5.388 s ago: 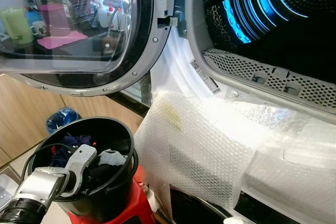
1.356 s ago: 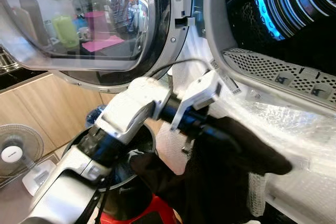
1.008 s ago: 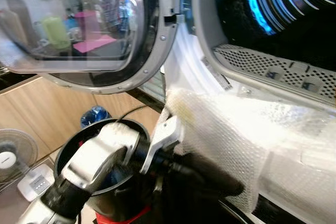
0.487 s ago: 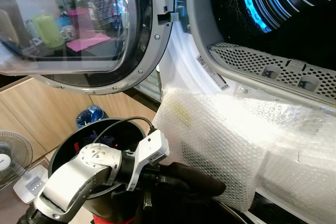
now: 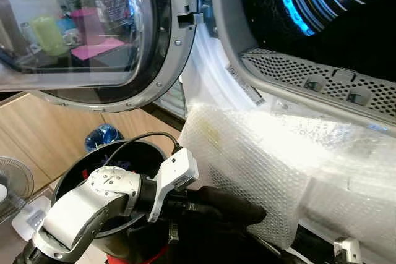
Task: Clothes washing
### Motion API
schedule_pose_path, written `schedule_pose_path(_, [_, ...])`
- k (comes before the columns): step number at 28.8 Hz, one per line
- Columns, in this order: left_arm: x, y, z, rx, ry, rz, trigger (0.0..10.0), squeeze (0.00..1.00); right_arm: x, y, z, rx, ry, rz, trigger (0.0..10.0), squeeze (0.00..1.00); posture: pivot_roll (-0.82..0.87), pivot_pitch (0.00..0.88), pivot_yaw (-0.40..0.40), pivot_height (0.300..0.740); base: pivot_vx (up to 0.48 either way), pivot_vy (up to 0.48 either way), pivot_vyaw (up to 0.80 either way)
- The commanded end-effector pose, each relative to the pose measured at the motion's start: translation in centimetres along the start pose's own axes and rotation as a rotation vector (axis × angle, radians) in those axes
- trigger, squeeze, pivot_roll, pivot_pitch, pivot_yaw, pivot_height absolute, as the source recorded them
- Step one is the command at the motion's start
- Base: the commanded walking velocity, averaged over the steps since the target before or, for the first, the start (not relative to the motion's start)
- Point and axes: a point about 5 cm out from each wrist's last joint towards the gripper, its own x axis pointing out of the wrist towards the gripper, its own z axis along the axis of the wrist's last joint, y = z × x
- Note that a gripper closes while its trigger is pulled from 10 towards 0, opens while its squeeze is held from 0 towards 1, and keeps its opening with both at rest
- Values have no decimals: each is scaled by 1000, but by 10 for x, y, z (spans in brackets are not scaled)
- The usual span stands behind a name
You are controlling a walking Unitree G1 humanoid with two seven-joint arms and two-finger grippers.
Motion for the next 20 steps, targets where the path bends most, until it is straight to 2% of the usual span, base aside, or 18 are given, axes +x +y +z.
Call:
schedule_pose_path(1, [-5, -1, 13, 56, -13, 9, 0, 0, 4, 12, -11, -8, 63, 95, 10000, 1000, 47, 85, 77, 740, 0, 0, 0])
schedule_pose_path(3, [-6, -1, 16, 61, -20, 13, 0, 0, 2, 18, -13, -45, 70, 136, 10000, 1000, 49, 82, 78, 740, 0, 0, 0])
schedule_pose_path(4, [-7, 0, 18, 64, -25, 22, 0, 0, -2, 25, -8, -98, 12, 167, 10000, 1000, 51, 82, 80, 740, 0, 0, 0])
schedule_pose_path(6, [-8, 1, 18, 64, -26, 24, 0, 0, -3, 27, -5, -111, -15, 173, 10000, 1000, 50, 81, 82, 740, 0, 0, 0])
schedule_pose_path(7, [-8, 1, 18, 64, -26, 25, 0, 0, -6, 31, 2, -139, -96, 188, 10000, 1000, 49, 82, 84, 740, 0, 0, 0])
schedule_pose_path(9, [-8, 1, 18, 63, -26, 24, 0, 0, -9, 37, 3, -176, -126, 219, 10000, 1000, 46, 84, 87, 740, 0, 0, 0])
schedule_pose_path(12, [-6, 2, 19, 63, -28, 24, 0, 0, -9, 46, -11, -160, -54, 247, 10000, 1000, 43, 91, 93, 740, 0, 0, 0])
schedule_pose_path(15, [-3, 3, 23, 60, -49, 14, 0, 0, -2, 55, -5, -145, -114, 260, 10000, 1000, 39, 97, 102, 740, 0, 0, 0])
schedule_pose_path(16, [-2, 2, 24, 60, -53, 3, 0, 0, 0, 60, -2, -151, -143, 276, 10000, 973, 39, 97, 103, 740, 0, 0, 0])
schedule_pose_path(17, [-1, 1, 25, 61, -55, -7, 0, 0, 1, 65, 0, -161, -164, 290, 10000, 592, 37, 98, 106, 740, 0, 0, 0])
schedule_pose_path(18, [1, 2, 26, 64, -56, -13, 0, 0, 2, 71, 4, -176, -193, 308, 10000, 0, 37, 99, 110, 740, 0, 0, 0])
schedule_pose_path(20, [3, 3, 27, 69, -60, -9, 0, 0, 3, 74, 5, -190, -206, 316, 10000, 0, 34, 100, 115, 740, 0, 0, 0])
